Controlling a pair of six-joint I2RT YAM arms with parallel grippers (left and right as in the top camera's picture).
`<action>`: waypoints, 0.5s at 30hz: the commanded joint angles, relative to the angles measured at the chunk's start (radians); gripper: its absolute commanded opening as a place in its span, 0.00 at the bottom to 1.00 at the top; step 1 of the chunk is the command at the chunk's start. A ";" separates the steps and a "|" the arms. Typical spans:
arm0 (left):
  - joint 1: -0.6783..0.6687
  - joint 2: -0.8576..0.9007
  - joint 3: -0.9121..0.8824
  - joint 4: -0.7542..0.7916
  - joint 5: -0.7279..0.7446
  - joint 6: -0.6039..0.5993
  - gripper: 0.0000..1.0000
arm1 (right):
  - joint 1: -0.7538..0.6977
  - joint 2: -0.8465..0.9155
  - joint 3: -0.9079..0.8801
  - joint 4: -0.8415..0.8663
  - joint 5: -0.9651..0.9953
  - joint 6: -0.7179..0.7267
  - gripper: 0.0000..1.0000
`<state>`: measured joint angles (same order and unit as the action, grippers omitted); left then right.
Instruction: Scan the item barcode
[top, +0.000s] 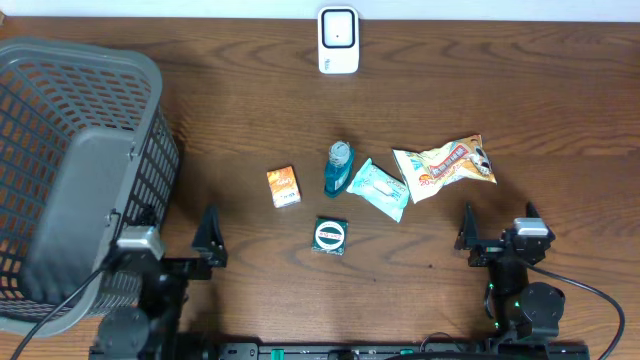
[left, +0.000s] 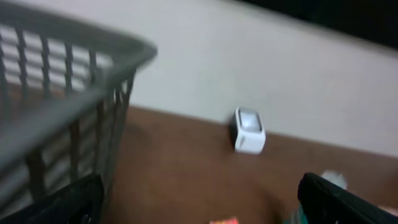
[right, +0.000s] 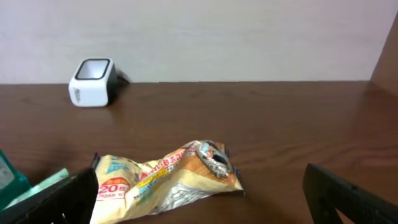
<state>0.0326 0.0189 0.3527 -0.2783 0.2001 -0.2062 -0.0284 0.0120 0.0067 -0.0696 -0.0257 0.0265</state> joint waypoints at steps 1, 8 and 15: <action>0.002 -0.002 -0.077 0.013 0.057 0.005 0.98 | 0.002 -0.005 -0.001 -0.003 -0.011 0.094 0.99; 0.002 -0.002 -0.202 0.039 0.069 -0.033 0.98 | 0.003 -0.005 -0.001 -0.003 -0.011 0.180 0.99; 0.002 0.000 -0.296 0.102 0.069 -0.043 0.98 | 0.003 -0.005 -0.001 -0.003 -0.025 0.232 0.99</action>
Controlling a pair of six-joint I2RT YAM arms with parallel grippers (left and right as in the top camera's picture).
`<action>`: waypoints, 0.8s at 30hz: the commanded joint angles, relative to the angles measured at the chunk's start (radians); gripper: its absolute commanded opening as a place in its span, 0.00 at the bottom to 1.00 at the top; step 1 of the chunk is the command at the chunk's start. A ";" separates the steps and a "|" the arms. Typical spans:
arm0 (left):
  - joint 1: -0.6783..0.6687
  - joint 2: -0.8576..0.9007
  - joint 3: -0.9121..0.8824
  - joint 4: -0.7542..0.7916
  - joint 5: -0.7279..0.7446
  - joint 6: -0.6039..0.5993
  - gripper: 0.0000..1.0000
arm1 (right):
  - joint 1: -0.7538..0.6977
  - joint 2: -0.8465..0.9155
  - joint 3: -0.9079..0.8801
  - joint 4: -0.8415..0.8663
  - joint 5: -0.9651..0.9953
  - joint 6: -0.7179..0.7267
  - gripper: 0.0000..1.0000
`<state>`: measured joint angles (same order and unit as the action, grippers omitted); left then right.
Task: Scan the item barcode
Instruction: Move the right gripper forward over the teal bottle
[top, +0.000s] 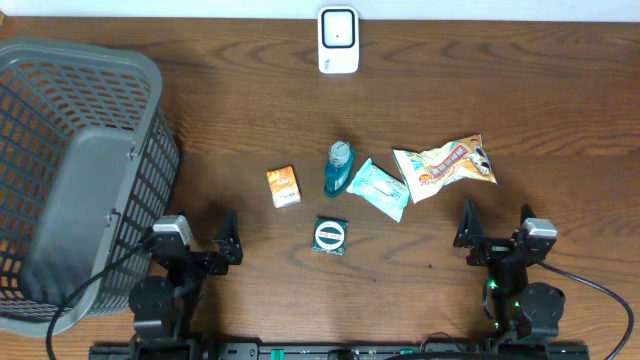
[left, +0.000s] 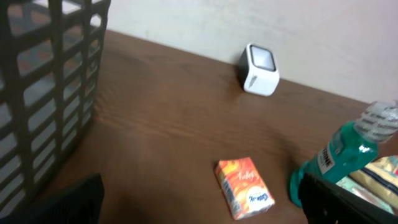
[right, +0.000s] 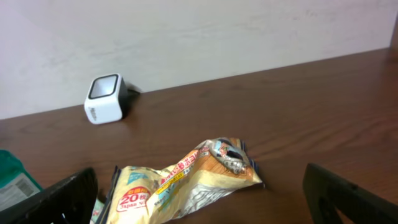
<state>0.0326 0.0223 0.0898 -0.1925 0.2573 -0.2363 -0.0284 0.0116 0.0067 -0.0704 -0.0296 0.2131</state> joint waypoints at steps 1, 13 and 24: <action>0.002 -0.003 -0.034 0.021 0.012 -0.013 0.98 | 0.003 -0.005 -0.001 0.000 -0.050 0.047 0.99; 0.001 0.001 -0.034 0.250 0.063 0.142 0.98 | 0.003 -0.005 -0.001 0.014 -0.240 0.083 0.99; 0.001 0.002 -0.035 0.246 -0.154 0.151 0.98 | 0.004 -0.005 -0.001 0.030 -0.320 0.124 0.99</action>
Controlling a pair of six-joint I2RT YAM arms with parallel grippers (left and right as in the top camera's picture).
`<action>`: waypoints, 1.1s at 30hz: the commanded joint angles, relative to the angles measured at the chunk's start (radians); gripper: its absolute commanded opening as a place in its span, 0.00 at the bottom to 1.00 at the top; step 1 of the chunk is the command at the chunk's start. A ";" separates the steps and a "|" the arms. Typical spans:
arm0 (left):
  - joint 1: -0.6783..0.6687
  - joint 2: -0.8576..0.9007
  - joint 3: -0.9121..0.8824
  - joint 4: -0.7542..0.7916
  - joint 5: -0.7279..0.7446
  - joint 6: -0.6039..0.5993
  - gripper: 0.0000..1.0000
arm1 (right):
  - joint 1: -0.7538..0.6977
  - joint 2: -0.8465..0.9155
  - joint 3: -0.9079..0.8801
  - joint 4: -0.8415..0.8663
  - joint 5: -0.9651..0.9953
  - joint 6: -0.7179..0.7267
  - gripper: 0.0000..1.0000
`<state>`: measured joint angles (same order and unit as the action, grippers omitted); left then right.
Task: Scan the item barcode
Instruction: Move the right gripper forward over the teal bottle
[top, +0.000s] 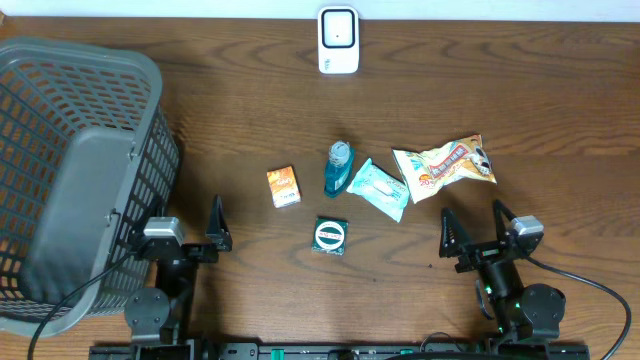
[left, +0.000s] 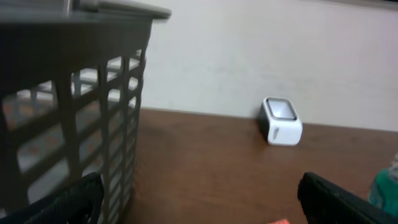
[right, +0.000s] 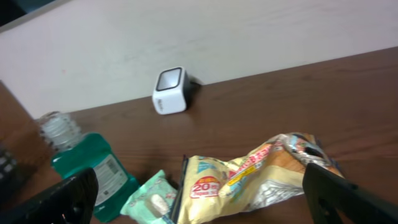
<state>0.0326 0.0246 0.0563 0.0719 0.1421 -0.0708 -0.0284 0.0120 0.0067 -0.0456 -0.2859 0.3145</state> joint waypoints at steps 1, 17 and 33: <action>0.001 -0.001 -0.005 -0.027 -0.038 -0.017 0.98 | 0.004 -0.005 -0.001 0.006 -0.066 0.036 0.99; 0.001 0.014 -0.029 -0.184 -0.039 -0.016 0.98 | 0.004 -0.005 -0.001 0.135 -0.396 0.407 0.99; 0.001 0.014 -0.029 -0.184 -0.039 -0.016 0.98 | 0.004 0.028 0.108 -0.030 -0.429 0.310 0.99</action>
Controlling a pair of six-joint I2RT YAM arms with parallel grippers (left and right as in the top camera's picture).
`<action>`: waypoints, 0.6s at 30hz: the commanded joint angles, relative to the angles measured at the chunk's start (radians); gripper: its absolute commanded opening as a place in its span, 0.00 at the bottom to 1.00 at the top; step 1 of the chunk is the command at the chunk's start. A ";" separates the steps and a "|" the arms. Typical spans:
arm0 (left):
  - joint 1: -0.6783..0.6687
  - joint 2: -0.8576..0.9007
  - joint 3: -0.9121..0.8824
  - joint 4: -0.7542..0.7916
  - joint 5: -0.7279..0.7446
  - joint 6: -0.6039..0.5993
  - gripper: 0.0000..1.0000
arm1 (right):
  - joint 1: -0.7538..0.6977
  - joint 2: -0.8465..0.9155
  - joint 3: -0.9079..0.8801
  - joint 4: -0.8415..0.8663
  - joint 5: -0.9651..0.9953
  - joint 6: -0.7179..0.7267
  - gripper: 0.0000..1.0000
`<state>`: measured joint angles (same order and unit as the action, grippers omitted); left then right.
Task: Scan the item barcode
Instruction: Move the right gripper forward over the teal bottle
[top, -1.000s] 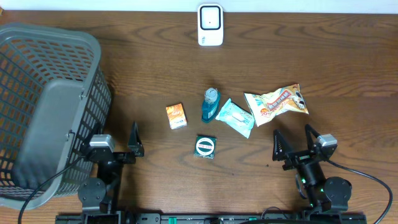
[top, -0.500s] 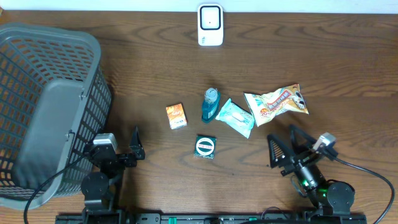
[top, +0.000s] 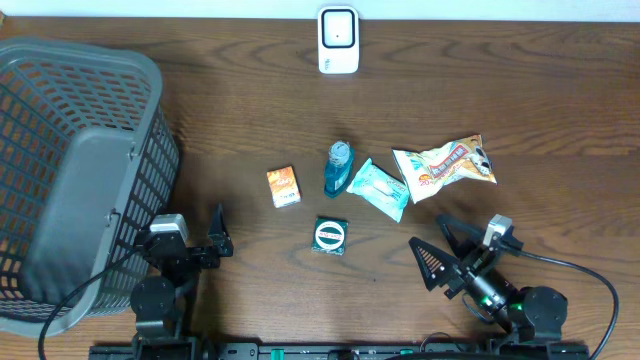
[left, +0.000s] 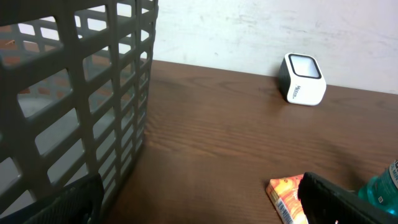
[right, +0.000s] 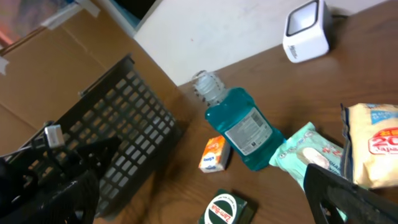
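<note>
The white barcode scanner (top: 338, 40) stands at the table's far edge, also in the left wrist view (left: 301, 79) and right wrist view (right: 306, 31). Mid-table lie an orange box (top: 283, 186), a blue mouthwash bottle (top: 339, 168), a teal packet (top: 379, 189), a snack bag (top: 444, 165) and a green round-label box (top: 329, 235). My left gripper (top: 195, 240) is open and empty by the basket, near the front edge. My right gripper (top: 437, 248) is open and empty, front right, turned toward the green box (right: 225, 211).
A big grey mesh basket (top: 75, 170) fills the left side of the table and stands close beside the left gripper (left: 199, 211). Bare wood lies between the items and the scanner.
My right gripper has swung to the left; its view now takes in the bottle, orange box, green box and basket. My left gripper has shifted slightly, and the orange box shows in its view.
Both grippers stood open at the front edge, the left by the basket, the right below the snack bag. The left moved a little right, then back. The right turned more to the left at each moment. No item has moved.
</note>
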<state>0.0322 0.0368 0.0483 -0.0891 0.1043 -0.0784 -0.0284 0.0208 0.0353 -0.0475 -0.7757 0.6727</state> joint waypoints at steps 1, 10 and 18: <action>0.001 0.002 -0.021 -0.023 -0.001 -0.009 0.98 | 0.004 0.040 0.127 -0.084 0.108 -0.080 0.99; 0.001 0.002 -0.021 -0.023 -0.001 -0.008 0.98 | 0.008 0.488 0.616 -0.469 0.335 -0.271 0.99; 0.001 0.002 -0.021 -0.023 -0.001 -0.008 0.98 | 0.259 1.093 1.182 -0.911 0.440 -0.583 0.99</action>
<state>0.0319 0.0395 0.0483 -0.0895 0.0986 -0.0784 0.1364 0.9623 1.0519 -0.9028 -0.3534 0.3241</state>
